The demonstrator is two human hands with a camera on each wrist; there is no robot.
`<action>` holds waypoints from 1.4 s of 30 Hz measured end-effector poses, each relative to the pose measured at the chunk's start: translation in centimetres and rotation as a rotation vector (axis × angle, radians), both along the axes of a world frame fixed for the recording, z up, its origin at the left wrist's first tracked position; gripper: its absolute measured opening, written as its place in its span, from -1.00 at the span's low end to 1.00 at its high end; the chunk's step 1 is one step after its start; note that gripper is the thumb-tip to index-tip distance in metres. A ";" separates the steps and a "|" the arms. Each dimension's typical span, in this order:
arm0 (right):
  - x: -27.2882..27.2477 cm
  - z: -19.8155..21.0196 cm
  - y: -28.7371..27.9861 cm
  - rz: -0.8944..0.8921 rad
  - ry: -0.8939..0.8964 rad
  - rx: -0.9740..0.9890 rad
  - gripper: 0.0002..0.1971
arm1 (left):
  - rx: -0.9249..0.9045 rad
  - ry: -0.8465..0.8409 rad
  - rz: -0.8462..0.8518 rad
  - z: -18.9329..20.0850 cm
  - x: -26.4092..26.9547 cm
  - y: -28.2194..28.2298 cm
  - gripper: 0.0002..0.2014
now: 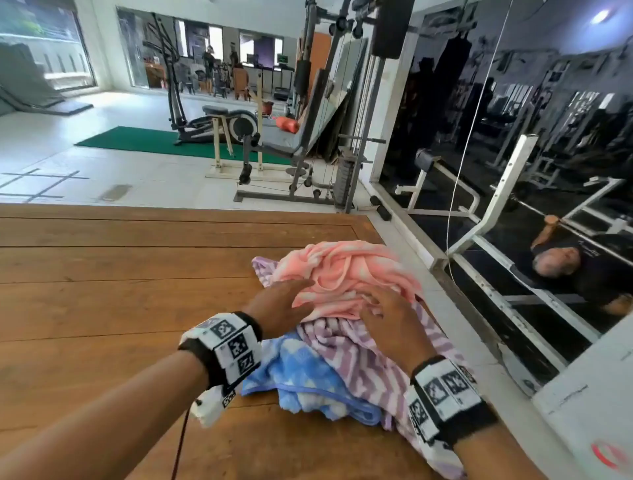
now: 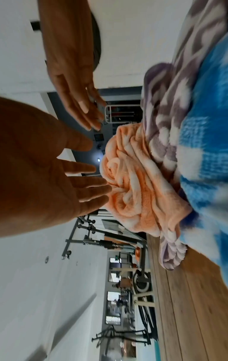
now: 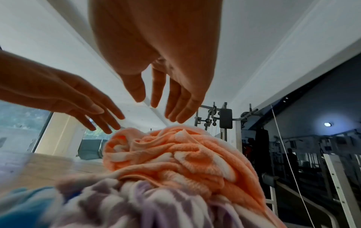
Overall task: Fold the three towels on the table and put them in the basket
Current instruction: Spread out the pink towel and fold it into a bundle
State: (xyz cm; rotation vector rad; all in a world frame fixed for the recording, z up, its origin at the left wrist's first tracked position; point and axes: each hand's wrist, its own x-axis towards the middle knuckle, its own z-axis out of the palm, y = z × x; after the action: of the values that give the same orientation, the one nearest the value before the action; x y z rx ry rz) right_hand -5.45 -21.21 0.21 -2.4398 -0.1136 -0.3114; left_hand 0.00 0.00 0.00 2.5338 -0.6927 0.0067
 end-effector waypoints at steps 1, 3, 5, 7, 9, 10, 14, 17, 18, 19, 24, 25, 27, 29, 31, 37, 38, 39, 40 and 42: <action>1.7 -0.1 -0.4 -0.005 -0.029 -0.080 -0.67 | -0.009 -0.028 0.012 -0.2 1.0 -0.9 -0.51; 4.3 0.0 -0.9 -0.057 -0.023 -0.252 -0.60 | -0.005 -0.071 0.044 -0.5 2.6 -2.6 -0.51; 6.0 -0.2 -1.2 -0.105 0.033 -0.325 -0.55 | 0.028 -0.084 0.069 -1.3 3.8 -4.3 -0.50; 6.8 -1.2 -1.5 -0.102 0.082 -0.323 -0.56 | 0.100 -0.039 0.117 -2.6 5.0 -5.0 -0.53; 7.1 -2.0 -1.7 -0.073 0.070 -0.284 -0.66 | 0.211 -0.040 0.151 -3.5 5.6 -5.3 -0.63; 7.2 -2.1 -1.8 -0.063 0.054 -0.244 -0.72 | 0.255 -0.062 0.157 -3.7 5.8 -5.4 -0.70; 7.5 0.4 -2.3 -0.013 -0.044 -0.028 -0.83 | 0.118 -0.157 0.238 0.0 6.3 -4.3 -0.85; 7.9 4.9 -2.9 -0.011 -0.224 0.092 -0.84 | -0.247 -0.195 0.386 5.4 7.4 -1.2 -0.87; 8.0 6.5 -2.9 -0.017 -0.286 0.128 -0.84 | -0.381 -0.230 0.417 7.5 7.5 -0.3 -0.86; 8.0 8.0 -2.8 -0.022 -0.339 0.161 -0.82 | -0.505 -0.282 0.439 9.5 7.4 0.5 -0.87; 6.8 13.1 0.0 0.176 -0.404 0.245 -0.72 | -0.588 -0.474 0.393 14.2 5.6 2.1 -0.89; 6.3 13.4 0.8 0.244 -0.364 0.244 -0.72 | -0.527 -0.453 0.349 13.9 5.0 2.1 -0.81; 5.4 13.4 2.6 0.366 -0.295 0.274 -0.72 | -0.411 -0.309 0.156 13.2 3.1 1.3 -0.49; 4.9 13.2 3.7 0.436 -0.273 0.324 -0.69 | -0.362 -0.172 -0.094 12.4 1.4 -0.1 -0.39; 4.9 13.0 3.7 0.441 -0.250 0.339 -0.69 | -0.408 -0.162 -0.138 12.1 0.5 -1.0 -0.71; 6.1 11.3 0.4 0.244 -0.218 -0.053 -0.80 | -0.705 -0.321 0.172 15.1 0.9 0.2 -0.75; 6.5 11.0 -0.2 0.179 -0.264 -0.077 -0.86 | -0.746 -0.372 0.196 15.8 0.9 0.3 -0.75; 6.7 10.9 -0.6 0.111 -0.300 -0.079 -0.90 | -0.770 -0.426 0.225 16.3 1.0 0.3 -0.75; 7.0 10.9 -1.0 0.052 -0.335 -0.053 -0.92 | -0.783 -0.471 0.262 16.5 1.1 0.5 -0.75; 7.2 11.8 -1.5 -0.014 -0.388 0.136 -0.80 | -0.788 -0.515 0.335 16.6 1.5 0.7 -0.74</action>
State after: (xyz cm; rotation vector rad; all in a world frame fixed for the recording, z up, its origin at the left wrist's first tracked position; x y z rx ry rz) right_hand 1.77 -22.72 12.02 -2.2205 -0.2355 -0.7708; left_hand 1.46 0.73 16.61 1.8348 -0.3272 0.8897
